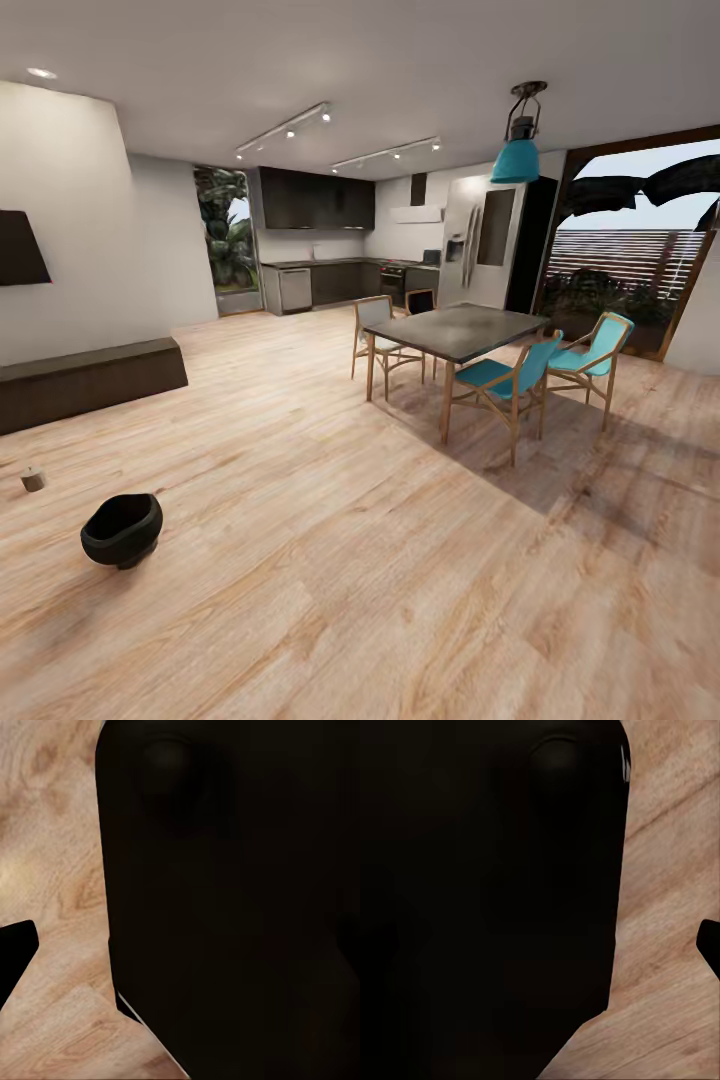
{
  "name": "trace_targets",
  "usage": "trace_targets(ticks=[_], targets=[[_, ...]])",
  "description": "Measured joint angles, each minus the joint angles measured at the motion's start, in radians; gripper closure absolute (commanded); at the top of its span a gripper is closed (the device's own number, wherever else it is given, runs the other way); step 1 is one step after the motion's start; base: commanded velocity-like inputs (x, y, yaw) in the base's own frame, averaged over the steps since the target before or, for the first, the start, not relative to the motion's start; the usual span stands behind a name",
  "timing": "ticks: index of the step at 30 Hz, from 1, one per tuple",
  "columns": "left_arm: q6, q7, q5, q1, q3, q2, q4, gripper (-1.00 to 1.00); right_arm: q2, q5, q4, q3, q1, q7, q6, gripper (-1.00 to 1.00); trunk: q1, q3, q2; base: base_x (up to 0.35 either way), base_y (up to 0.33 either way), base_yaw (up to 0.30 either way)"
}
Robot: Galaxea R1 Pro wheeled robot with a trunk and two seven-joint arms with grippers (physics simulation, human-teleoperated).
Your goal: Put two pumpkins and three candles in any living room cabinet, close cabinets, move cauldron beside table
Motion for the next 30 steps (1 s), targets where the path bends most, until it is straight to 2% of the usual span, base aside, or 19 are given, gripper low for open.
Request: trace_targets(ticks=[2,6,19,21,25,30], targets=[[0.010,0.010,0.010,-0.011,0.010,-0.011,-0.011,-1.00,0.011,0.002,-0.011,0.011,-0.011,-0.010,0.010,-1.00,0.000,0.001,0.000,0.000,0.000,0.000],[0.030,0.025,0.030,-0.018,0.031,-0.013,-0.032,-1.00,0.031,0.003,-0.033,0.032,-0.034,-0.030,0.030,-1.00,0.000,0.001,0.000,0.000,0.000,0.000],[0.100,0.025,0.096,-0.019,0.103,-0.013,-0.104,-1.00,0.031,0.003,-0.106,0.102,-0.109,-0.035,0.099,-1.00,0.000,0.001,0.000,0.000,0.000,0.000],[0.111,0.015,0.107,-0.011,0.093,-0.002,-0.115,-1.00,0.021,0.004,-0.117,0.102,-0.109,-0.025,0.111,-1.00,0.000,0.000,0.000,0.000,0.000,0.000],[0.099,0.004,0.085,-0.005,0.069,0.015,-0.138,-1.00,0.014,0.004,-0.139,0.079,-0.087,-0.007,0.133,-1.00,0.000,0.000,0.000,0.000,0.000,0.000],[0.071,-0.003,0.060,0.000,0.042,0.025,-0.121,-1.00,0.008,0.004,-0.145,0.053,-0.068,-0.001,0.105,-1.00,0.000,0.000,0.000,0.000,0.000,0.000]])
